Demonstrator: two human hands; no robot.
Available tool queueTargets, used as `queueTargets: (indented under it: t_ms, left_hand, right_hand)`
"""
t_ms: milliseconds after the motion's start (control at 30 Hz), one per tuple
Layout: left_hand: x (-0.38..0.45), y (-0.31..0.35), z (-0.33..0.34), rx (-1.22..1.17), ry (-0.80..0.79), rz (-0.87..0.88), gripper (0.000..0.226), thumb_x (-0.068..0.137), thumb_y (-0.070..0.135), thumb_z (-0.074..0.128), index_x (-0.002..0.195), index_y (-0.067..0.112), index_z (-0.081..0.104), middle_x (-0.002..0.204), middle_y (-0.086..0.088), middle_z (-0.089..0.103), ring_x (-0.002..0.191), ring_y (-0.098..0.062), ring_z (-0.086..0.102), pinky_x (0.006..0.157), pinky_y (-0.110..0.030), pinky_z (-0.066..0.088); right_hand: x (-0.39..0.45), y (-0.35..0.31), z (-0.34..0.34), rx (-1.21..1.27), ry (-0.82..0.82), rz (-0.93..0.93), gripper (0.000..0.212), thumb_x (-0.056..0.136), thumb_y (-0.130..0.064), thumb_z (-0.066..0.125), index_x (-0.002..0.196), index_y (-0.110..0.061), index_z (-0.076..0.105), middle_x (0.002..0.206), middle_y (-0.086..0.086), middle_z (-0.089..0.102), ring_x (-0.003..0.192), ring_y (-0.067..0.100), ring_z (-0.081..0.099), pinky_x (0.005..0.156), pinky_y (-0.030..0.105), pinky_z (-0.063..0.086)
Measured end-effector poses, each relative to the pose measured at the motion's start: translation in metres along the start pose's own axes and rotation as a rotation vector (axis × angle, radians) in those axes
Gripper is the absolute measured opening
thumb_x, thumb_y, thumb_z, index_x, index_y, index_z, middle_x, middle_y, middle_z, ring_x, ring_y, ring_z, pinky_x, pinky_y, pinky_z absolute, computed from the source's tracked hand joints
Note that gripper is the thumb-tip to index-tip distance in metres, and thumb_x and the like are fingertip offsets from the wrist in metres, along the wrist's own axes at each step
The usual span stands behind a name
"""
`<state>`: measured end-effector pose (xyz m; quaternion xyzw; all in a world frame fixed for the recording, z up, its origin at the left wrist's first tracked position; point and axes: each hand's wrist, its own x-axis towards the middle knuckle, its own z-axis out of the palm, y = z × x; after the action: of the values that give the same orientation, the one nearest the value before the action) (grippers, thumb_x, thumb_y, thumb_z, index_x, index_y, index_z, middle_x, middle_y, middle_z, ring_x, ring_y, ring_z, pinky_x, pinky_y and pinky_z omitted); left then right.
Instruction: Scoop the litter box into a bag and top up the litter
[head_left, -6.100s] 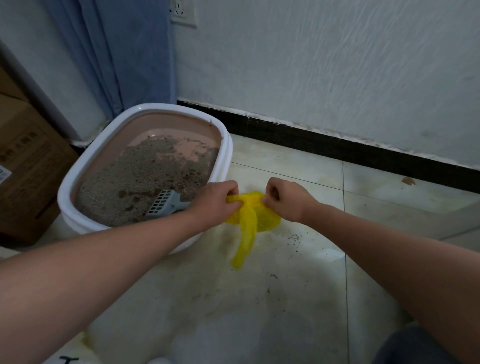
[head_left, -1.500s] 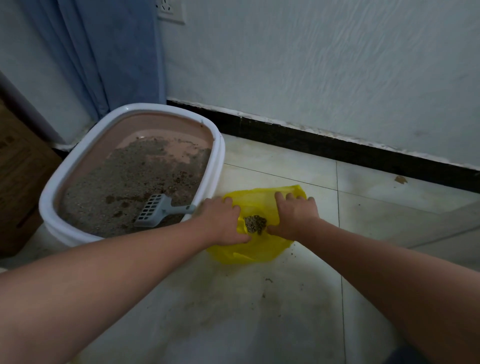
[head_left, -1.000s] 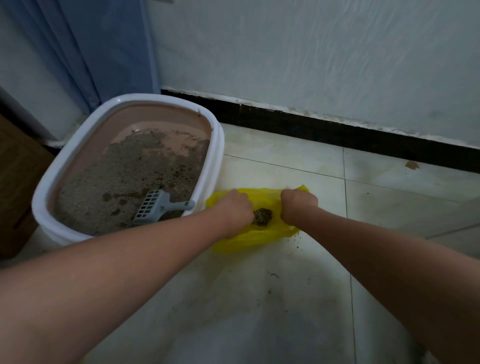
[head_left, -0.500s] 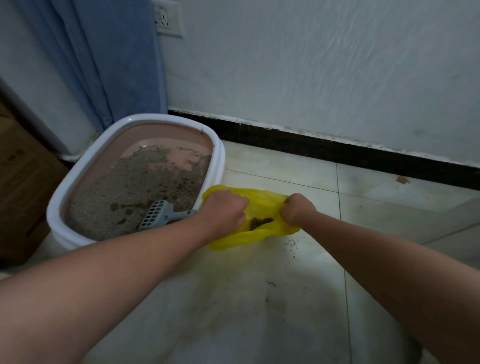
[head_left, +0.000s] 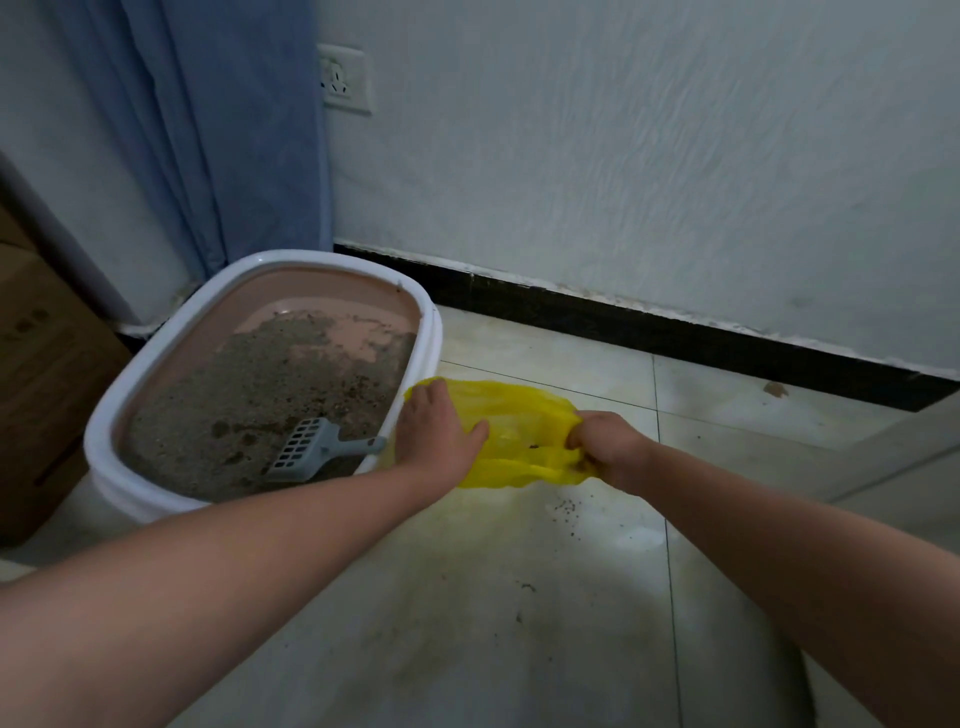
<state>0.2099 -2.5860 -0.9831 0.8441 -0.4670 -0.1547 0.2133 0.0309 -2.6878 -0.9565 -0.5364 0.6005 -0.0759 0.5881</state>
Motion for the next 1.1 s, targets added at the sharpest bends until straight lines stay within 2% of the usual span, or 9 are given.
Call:
queueTargets:
  t_ms: [133, 267, 333, 433, 600, 767, 900, 1000, 1100]
  left_hand:
    - [0.011, 0.020, -0.004, -0.423, -0.035, -0.411, 0.087, 0.077, 0.052, 0.073, 0.134, 0.003, 0.032, 0.139, -0.018, 0.039, 0.126, -0.037, 0.044, 0.098, -0.044, 0.042]
    - [0.013, 0.022, -0.003, -0.556, -0.337, -0.638, 0.115, 0.062, 0.081, 0.064, 0.148, 0.012, 0.030, 0.151, -0.013, 0.034, 0.135, -0.036, 0.038, 0.107, -0.045, 0.037]
    - [0.012, 0.020, -0.001, -0.752, -0.529, -0.706, 0.104, 0.056, 0.084, 0.060, 0.136, 0.017, 0.052, 0.133, -0.012, 0.056, 0.118, -0.035, 0.055, 0.102, -0.046, 0.044]
    - [0.009, 0.018, -0.001, -0.945, -0.667, -0.665, 0.039, 0.080, 0.045, 0.052, 0.089, 0.009, 0.061, 0.088, -0.013, 0.065, 0.075, -0.028, 0.059, 0.079, -0.035, 0.049]
    - [0.002, 0.009, 0.022, -0.765, -0.869, -0.604, 0.058, 0.064, 0.035, 0.063, 0.118, 0.013, 0.062, 0.104, -0.014, 0.070, 0.091, -0.031, 0.068, 0.085, -0.046, 0.056]
    - [-0.001, 0.004, 0.019, -0.731, -0.725, -0.683, 0.029, 0.086, 0.026, 0.061, 0.110, 0.010, 0.060, 0.098, -0.015, 0.067, 0.087, -0.030, 0.065, 0.084, -0.046, 0.056]
    - [0.011, 0.003, 0.011, -0.901, -0.577, -0.749, 0.016, 0.098, 0.009, 0.048, 0.086, 0.005, 0.057, 0.053, -0.010, 0.066, 0.057, -0.026, 0.062, 0.074, -0.049, 0.051]
    - [0.034, 0.000, 0.015, -0.962, -0.430, -0.779, 0.017, 0.093, 0.012, 0.050, 0.103, 0.004, 0.062, 0.084, -0.016, 0.069, 0.076, -0.031, 0.066, 0.068, -0.045, 0.055]
    - [0.074, -0.012, 0.036, -1.001, -0.325, -0.733, 0.039, 0.082, 0.020, 0.051, 0.118, 0.009, 0.062, 0.110, -0.015, 0.066, 0.095, -0.037, 0.065, 0.082, -0.054, 0.055]
  right_hand:
    - [-0.002, -0.002, -0.003, 0.236, -0.134, 0.001, 0.024, 0.095, 0.000, 0.040, 0.097, -0.003, 0.063, 0.086, 0.017, 0.066, 0.067, 0.024, 0.064, 0.053, 0.030, 0.053]
    - [-0.003, -0.001, -0.002, 0.371, -0.250, 0.019, 0.028, 0.099, -0.001, 0.034, 0.109, -0.003, 0.061, 0.082, 0.015, 0.068, 0.060, 0.021, 0.067, 0.048, 0.028, 0.055]
    - [-0.005, -0.001, 0.000, 0.406, -0.290, 0.028, 0.027, 0.100, -0.001, 0.035, 0.107, -0.004, 0.061, 0.080, 0.014, 0.068, 0.058, 0.019, 0.067, 0.049, 0.028, 0.056]
    - [-0.001, -0.004, 0.001, 0.489, -0.293, 0.041, 0.025, 0.101, -0.004, 0.037, 0.100, -0.003, 0.062, 0.073, 0.012, 0.068, 0.054, 0.018, 0.066, 0.048, 0.027, 0.056]
    - [0.006, -0.005, 0.000, 0.515, -0.248, 0.075, 0.024, 0.101, -0.010, 0.042, 0.101, 0.000, 0.064, 0.079, 0.015, 0.070, 0.063, 0.021, 0.069, 0.052, 0.029, 0.057]
    - [0.010, -0.001, -0.001, 0.494, -0.274, 0.078, 0.023, 0.101, -0.010, 0.043, 0.104, 0.000, 0.063, 0.082, 0.015, 0.069, 0.066, 0.022, 0.067, 0.056, 0.030, 0.059]
    - [0.015, 0.000, -0.006, 0.436, -0.200, 0.074, 0.022, 0.099, -0.007, 0.043, 0.108, 0.000, 0.062, 0.080, 0.014, 0.069, 0.061, 0.021, 0.066, 0.050, 0.028, 0.055]
    - [0.019, -0.006, -0.001, 0.337, -0.060, 0.068, 0.023, 0.098, -0.004, 0.038, 0.097, -0.001, 0.061, 0.079, 0.016, 0.064, 0.059, 0.022, 0.062, 0.048, 0.029, 0.052]
    - [0.029, -0.019, 0.006, 0.198, 0.141, 0.058, 0.024, 0.095, -0.002, 0.036, 0.082, -0.006, 0.055, 0.078, 0.016, 0.057, 0.070, 0.027, 0.057, 0.067, 0.040, 0.055]
